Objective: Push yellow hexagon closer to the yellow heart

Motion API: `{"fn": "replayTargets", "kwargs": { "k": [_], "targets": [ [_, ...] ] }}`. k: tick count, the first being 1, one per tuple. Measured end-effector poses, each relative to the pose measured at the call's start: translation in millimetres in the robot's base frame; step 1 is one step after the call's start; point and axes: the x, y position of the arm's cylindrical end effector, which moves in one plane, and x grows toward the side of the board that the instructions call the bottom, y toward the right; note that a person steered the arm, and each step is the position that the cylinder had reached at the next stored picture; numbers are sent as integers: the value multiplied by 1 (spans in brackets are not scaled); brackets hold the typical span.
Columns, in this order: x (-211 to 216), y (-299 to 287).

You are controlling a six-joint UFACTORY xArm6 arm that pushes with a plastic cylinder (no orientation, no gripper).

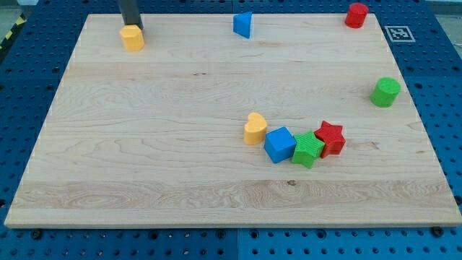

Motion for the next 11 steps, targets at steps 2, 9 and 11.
{"fn": "replayTargets", "kwargs": {
  "k": [2, 9, 11],
  "targets": [
    [22, 37],
    [48, 42],
    [85, 90]
  ]
}}
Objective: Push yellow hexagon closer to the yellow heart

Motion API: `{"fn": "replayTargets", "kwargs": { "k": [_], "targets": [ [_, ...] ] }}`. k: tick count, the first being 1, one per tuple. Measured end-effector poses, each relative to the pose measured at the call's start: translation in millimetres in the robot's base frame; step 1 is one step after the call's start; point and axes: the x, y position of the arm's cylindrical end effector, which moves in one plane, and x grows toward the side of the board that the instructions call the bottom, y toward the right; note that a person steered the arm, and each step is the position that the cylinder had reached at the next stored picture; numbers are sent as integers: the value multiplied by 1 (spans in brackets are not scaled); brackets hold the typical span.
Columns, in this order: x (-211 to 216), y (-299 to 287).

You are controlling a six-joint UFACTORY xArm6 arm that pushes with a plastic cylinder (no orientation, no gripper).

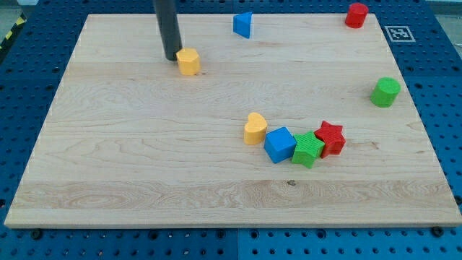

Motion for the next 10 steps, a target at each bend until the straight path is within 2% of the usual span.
{"fn": "replayTargets", "kwargs": {
  "k": [2, 3, 5, 8, 10],
  "targets": [
    [0, 51],
    [30, 61],
    [38, 48],
    [75, 74],
    [67, 37]
  ]
}}
